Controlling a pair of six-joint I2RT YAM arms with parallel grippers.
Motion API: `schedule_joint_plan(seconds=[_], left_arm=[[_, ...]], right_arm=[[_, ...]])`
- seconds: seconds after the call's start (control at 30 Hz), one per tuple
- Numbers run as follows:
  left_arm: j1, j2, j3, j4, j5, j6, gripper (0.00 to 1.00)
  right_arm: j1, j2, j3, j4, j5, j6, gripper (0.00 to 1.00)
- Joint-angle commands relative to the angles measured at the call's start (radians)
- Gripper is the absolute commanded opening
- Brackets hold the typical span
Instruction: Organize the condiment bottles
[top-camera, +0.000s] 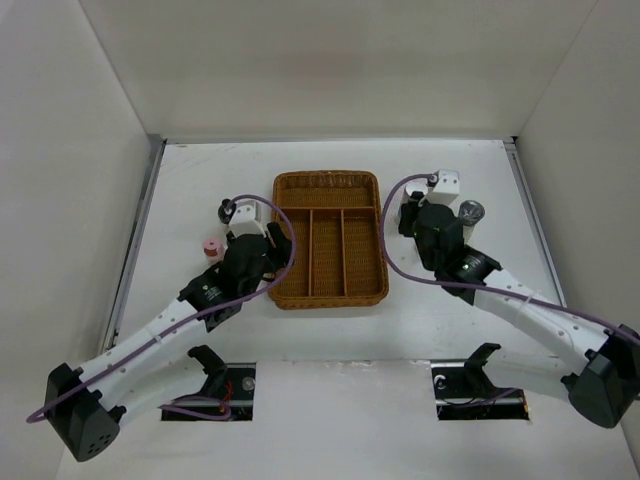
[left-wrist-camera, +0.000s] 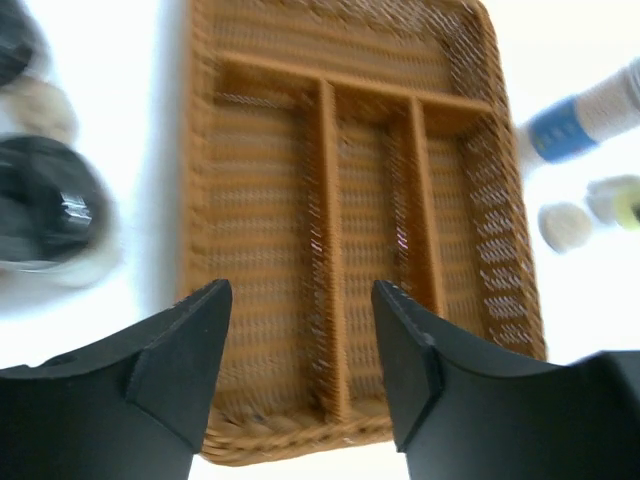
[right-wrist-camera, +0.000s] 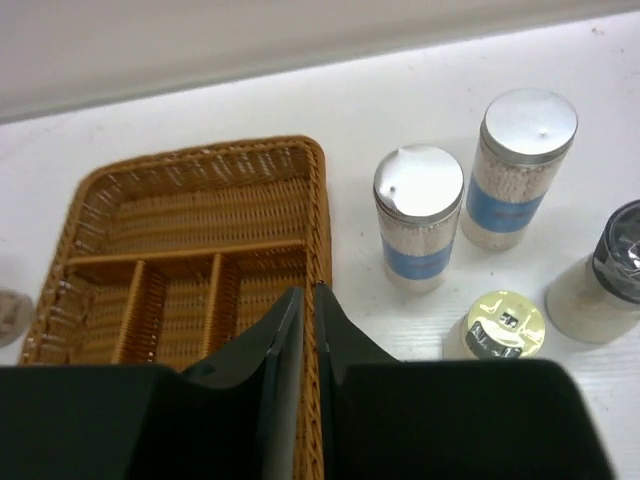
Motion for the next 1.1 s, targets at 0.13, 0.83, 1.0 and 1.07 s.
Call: schedule_joint_plan(seconds=[0.13,0.83,1.0,1.07], left_arm=[[0.028,-0.025,0.034,-0.088,-0.244,0.102,0.68],[0.194,0.225,-0.007,0.077,-0.341,0.074,0.78],[0.226,0.277,-0.006,0.142,-0.301,0.091,0.77],[0.234,0.29,-0.001,0.148,-0.3,0.087,0.76]], right_arm=[[0.007,0.086,-0.044,0.194,-0.077,0.004,0.57],[0.058,0.151,-0.142,0.345,-0.161,0.02,0.77],[0.058,0.148,-0.142,0.345,-0.165,0.017,0.77],[0.058,0.149,-0.144,0.345,-0.168,0.022,0.77]])
